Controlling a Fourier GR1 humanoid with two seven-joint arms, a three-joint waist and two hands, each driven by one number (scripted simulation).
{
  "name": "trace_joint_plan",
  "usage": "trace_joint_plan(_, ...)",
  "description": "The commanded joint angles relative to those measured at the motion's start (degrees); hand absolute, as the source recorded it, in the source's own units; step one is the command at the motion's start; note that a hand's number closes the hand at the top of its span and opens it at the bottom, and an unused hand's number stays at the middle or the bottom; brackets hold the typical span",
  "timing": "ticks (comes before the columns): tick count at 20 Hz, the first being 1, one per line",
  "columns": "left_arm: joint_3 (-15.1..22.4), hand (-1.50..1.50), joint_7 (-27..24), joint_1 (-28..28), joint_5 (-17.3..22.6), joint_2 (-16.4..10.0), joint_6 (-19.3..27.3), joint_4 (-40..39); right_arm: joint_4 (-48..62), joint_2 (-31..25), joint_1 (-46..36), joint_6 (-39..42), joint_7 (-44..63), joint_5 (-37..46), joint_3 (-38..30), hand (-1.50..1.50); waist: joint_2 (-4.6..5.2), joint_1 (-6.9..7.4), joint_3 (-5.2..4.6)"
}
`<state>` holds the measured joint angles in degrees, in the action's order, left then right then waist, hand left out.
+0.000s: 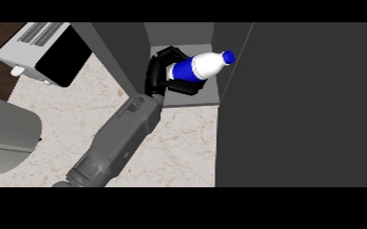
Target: Pick up the bottled water, place it into the cabinet and close the cabinet
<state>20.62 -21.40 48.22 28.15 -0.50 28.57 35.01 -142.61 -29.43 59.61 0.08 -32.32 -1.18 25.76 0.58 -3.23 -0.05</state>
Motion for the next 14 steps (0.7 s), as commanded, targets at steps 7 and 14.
trace_joint_plan(7, 0.9, 1.50, -0.3, 10.2, -6.9, 0.2, 14.9, -17.6, -3.0, -0.1, 0.4, 2.1, -0.5, -4.6, -2.3, -1.50, 0.63, -0.35, 0.10)
trace_joint_plan(14, -1.2, -1.50, -0.4, 16.0, -7.8, -1.5, 18.6, -25.5, -2.0, -0.9, 3.7, 4.2, -3.6, -3.3, -1.8, -1.50, 0.67, -1.89, 0.01)
